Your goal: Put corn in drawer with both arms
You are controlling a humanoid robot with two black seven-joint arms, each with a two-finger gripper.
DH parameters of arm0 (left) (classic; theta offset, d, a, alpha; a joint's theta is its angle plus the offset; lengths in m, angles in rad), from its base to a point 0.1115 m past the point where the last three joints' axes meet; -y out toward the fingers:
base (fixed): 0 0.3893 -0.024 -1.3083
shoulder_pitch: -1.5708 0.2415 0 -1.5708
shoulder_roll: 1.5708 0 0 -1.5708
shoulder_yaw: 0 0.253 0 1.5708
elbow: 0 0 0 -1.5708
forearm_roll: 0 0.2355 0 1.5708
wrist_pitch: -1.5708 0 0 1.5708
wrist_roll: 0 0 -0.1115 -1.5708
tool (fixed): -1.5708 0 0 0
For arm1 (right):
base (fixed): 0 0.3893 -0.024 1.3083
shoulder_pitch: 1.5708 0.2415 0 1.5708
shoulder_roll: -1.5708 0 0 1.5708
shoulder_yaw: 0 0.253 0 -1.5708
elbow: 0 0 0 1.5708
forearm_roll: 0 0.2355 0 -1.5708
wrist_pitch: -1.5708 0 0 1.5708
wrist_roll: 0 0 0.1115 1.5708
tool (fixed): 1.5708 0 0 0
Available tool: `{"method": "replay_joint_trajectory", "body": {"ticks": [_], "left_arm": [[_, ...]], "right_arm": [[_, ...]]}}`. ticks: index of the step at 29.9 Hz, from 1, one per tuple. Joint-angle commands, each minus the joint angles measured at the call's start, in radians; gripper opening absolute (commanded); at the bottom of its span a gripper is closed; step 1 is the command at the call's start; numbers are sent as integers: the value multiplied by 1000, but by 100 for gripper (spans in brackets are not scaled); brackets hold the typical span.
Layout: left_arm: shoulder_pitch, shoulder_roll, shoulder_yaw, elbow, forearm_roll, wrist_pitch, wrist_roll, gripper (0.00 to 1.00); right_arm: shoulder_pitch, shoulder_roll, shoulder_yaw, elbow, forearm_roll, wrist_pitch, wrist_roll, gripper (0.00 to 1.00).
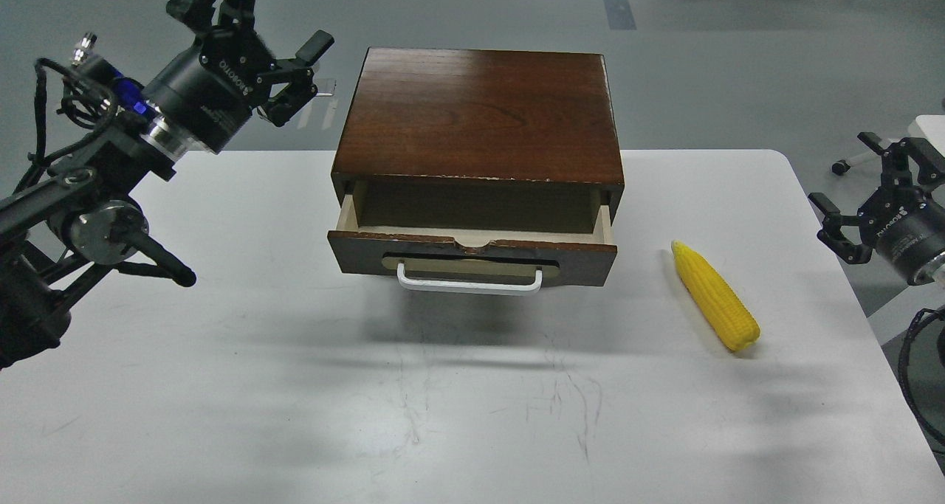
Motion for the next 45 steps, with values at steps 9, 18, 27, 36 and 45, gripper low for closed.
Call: {"method": "replay_joint_trajectory", "body": {"ticks": [9,18,27,36,45], "left_arm": [[67,-71,-121,76,-2,8,0,98],[69,-73,-123,71,-2,2,0,98],[69,-73,-123,65,-2,0,0,98],[73,-65,-143,64,-2,-1,0,98],[80,-63,-155,44,-2,0,0,98]], "right_arm": [[172,-202,-1,175,-881,0,0,100],[252,-158,-48,208,-1514,0,0,100],[404,3,-344,109,-1577,0,0,100],[404,140,-410,18,-1580,0,0,96],[402,164,-467,-15,-1581,0,0,35]]}}
